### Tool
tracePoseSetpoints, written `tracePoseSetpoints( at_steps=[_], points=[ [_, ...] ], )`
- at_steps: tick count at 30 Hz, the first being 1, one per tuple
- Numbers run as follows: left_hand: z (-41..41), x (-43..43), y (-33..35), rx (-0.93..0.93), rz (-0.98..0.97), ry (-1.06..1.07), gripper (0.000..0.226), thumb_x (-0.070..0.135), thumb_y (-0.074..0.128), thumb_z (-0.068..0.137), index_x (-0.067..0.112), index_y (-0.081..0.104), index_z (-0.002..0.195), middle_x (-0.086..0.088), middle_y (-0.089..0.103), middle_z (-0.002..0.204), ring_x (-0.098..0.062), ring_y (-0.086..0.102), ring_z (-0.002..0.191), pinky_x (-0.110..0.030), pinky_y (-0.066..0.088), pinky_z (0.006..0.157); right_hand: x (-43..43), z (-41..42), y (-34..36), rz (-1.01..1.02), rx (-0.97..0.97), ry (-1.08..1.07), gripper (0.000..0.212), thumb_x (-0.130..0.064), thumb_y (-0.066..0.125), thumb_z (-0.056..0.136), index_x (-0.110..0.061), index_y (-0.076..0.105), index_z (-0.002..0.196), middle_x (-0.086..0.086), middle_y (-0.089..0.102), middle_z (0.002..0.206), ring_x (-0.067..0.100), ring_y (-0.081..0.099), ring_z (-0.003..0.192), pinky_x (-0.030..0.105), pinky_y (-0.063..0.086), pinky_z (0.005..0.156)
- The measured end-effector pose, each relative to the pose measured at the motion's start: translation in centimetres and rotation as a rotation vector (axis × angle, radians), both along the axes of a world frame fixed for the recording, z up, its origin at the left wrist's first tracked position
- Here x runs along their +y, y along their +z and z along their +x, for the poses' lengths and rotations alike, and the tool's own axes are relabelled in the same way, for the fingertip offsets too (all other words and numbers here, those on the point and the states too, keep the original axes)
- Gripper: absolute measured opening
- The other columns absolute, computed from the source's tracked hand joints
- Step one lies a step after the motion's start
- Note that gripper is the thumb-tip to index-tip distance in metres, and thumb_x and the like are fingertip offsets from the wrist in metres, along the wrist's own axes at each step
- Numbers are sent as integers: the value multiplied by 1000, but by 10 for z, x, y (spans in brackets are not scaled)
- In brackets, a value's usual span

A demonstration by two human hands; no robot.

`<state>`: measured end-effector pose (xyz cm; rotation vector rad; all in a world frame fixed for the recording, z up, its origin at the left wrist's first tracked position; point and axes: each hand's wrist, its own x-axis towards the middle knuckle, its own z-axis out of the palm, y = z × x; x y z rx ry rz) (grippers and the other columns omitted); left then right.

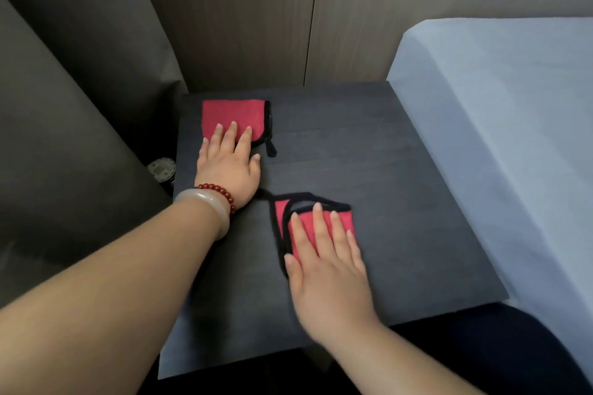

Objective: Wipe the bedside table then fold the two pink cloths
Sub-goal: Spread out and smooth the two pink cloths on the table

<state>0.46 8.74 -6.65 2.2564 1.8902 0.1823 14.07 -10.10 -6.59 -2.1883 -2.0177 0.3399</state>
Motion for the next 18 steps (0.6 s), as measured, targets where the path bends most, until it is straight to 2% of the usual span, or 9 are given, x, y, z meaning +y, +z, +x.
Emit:
tracePoseSetpoints(
  at_steps=[3, 5, 9, 15, 18],
  points=[
    [2, 2, -4, -8, 43, 1, 57, 38, 28, 100, 24, 17, 154, -3, 9, 162, -23, -1, 149, -41, -2, 120, 36, 7, 1, -65, -7, 12, 56, -49, 13, 99, -36, -1, 152, -3, -13, 160, 19, -15, 147, 40, -6, 119],
    [1, 2, -6, -23, 60, -6, 56, 37, 29, 100, 23, 20, 153, -4, 12, 162, -24, 0, 149, -41, -1, 120, 89, 17, -1, -65, -25, -52, 56, -49, 12, 99, -36, -4, 152, -2, -16, 160, 20, -16, 147, 40, -8, 119],
    [1, 1, -8, -34, 70, -7, 55, 36, 29, 100, 23, 21, 153, -4, 13, 162, -24, 1, 149, -41, -2, 120, 168, 21, -2, -205, -52, -135, 56, -49, 11, 100, -36, -7, 151, -3, -19, 159, 21, -15, 147, 40, -8, 119],
    [1, 3, -11, -48, 97, -6, 54, 36, 28, 100, 23, 23, 153, -4, 14, 161, -24, 1, 149, -42, -2, 120, 90, 10, -3, -56, -39, -27, 56, -48, 11, 99, -36, -6, 152, -3, -16, 160, 19, -16, 147, 39, -9, 119],
    [1, 3, -12, -48, 101, -7, 54, 36, 27, 100, 23, 22, 153, -3, 13, 162, -22, 0, 149, -41, -4, 120, 107, 9, -3, -70, -46, -48, 56, -49, 10, 99, -36, -5, 152, -3, -16, 160, 20, -16, 147, 40, -8, 119]
  ],
)
